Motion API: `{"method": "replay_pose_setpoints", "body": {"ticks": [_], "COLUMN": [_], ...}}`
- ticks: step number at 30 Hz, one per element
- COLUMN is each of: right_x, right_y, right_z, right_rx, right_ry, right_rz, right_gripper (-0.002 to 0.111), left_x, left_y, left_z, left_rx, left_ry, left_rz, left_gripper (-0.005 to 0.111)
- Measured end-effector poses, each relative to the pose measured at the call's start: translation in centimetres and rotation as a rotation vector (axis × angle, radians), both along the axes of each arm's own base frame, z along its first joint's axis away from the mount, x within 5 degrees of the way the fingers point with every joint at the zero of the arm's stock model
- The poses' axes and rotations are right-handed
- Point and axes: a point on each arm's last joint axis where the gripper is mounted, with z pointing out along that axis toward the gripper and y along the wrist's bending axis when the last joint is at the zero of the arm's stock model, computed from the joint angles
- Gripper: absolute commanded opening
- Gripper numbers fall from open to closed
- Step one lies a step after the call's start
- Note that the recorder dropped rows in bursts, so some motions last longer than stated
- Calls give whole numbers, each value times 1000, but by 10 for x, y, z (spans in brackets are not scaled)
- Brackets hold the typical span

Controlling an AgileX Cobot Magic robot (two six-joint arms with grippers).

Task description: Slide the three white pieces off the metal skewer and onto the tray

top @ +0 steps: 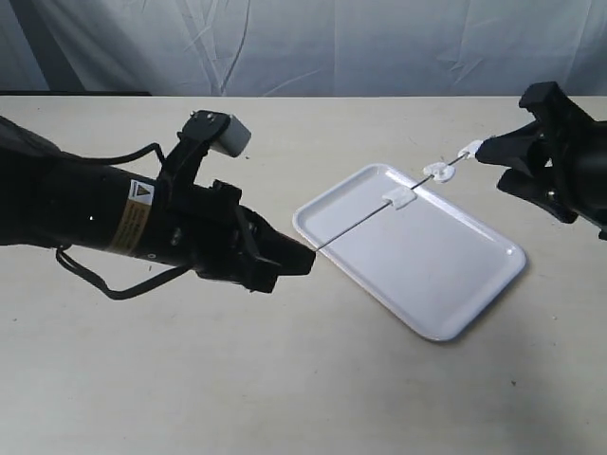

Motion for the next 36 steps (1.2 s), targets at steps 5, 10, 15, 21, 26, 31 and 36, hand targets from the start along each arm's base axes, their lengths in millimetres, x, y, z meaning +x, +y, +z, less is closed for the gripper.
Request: {"method": "replay_pose_setpoints", "body": {"ticks": [5,10,15,21,26,31,36], "right_x": [9,14,15,17,20,20,20], "right_y": [0,0,-1,-2,-2,-1,-1], "right_z": [-6,-10,-11,-16,-22,-23,-22], "right_rx": [49,57,43,38,38,44,51], "right_ry": [-5,-3,-9,6,33,37,36], "right_rz": [-27,-34,-43,-53,-52,-48,-46], "right_gripper": [44,43,34,31,31,31,31], "left_x": [-4,-6,-6,-6,-6,-7,-7], "left_y": [0,1,1,0,0,1,1], "left_z": [0,-1,-1,-1,-1,0,0], "left_rx": [-11,-13,-13,-14,-16,-18,-18], "left_ry": [15,22,22,23,25,21,21], "left_rz": [-18,-28,-28,-30,-33,-33,-33], "left_gripper": [0,0,0,0,0,0,0]}}
